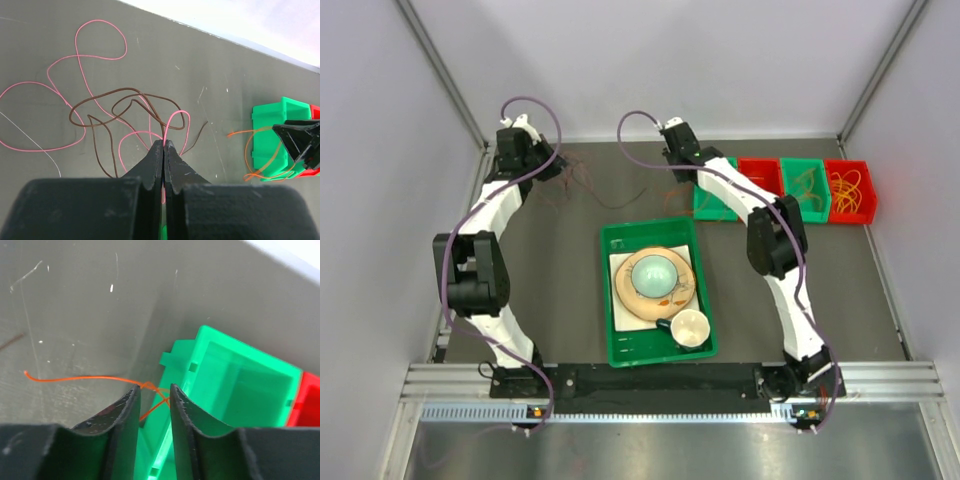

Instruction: Untangle the cables

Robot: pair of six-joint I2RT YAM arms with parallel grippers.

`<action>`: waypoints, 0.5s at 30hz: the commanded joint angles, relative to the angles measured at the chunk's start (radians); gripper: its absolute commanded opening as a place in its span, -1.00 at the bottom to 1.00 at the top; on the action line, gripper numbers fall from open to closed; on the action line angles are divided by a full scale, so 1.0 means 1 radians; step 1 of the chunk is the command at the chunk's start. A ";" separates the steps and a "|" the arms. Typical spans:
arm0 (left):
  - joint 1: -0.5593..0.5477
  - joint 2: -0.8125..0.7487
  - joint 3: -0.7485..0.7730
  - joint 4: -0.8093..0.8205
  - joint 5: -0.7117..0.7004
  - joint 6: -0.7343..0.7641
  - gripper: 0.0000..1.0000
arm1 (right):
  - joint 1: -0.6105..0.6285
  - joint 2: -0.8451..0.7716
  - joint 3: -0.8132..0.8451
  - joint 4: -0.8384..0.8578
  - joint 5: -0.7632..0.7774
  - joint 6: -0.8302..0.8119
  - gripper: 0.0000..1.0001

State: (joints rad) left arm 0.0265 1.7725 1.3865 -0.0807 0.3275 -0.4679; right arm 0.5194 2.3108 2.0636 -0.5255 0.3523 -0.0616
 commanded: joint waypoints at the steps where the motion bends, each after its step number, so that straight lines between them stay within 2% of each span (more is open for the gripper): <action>1: 0.003 0.007 0.029 0.025 0.004 0.017 -1.00 | 0.027 -0.028 0.067 0.018 0.086 -0.115 -0.35; 9: 0.001 0.007 0.025 0.029 0.015 0.015 -1.00 | 0.025 -0.137 -0.072 0.074 0.136 -0.112 -0.31; 15: 0.003 -0.001 0.023 0.025 0.015 0.015 -1.00 | 0.025 -0.229 -0.210 0.108 0.047 -0.032 -0.01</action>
State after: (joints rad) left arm 0.0265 1.7813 1.3865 -0.0841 0.3290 -0.4683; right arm 0.5396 2.2139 1.9171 -0.4808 0.4389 -0.1452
